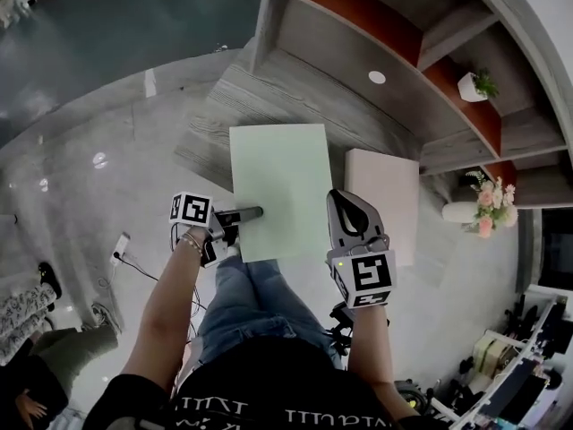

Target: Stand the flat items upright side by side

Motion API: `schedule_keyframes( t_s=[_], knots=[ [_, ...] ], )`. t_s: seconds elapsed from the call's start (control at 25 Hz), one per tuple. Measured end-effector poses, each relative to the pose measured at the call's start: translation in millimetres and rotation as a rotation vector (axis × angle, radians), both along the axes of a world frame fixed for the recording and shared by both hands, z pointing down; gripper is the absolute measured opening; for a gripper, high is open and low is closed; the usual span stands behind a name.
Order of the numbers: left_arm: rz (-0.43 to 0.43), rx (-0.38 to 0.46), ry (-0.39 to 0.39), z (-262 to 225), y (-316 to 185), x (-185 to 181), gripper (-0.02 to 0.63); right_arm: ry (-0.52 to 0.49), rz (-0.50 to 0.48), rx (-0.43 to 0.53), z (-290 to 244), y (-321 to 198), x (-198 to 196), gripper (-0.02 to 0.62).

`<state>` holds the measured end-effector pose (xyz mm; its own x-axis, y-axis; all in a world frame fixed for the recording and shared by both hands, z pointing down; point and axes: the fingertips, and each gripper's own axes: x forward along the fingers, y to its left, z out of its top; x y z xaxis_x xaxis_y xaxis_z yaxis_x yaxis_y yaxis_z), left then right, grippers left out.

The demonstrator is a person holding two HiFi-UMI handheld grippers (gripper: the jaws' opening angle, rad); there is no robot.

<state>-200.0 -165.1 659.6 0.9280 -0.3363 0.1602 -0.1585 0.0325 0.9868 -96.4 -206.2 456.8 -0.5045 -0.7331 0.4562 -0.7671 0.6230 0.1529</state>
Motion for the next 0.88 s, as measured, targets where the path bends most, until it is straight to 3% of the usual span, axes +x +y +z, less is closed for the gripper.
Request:
schedule_keyframes(
  t_s=[0.56, 0.88],
  knots=[
    [0.2, 0.001, -0.377, -45.8, -19.8, -41.5, 0.302, -0.072, 0.064, 0.126, -51.3, -0.7, 11.8, 0.015],
    [0.333, 0.044, -0.586, -78.7, -50.0, -53.5, 0.303, -0.221, 0.131, 0.164, -79.0, -17.7, 35.5, 0.015]
  ],
)
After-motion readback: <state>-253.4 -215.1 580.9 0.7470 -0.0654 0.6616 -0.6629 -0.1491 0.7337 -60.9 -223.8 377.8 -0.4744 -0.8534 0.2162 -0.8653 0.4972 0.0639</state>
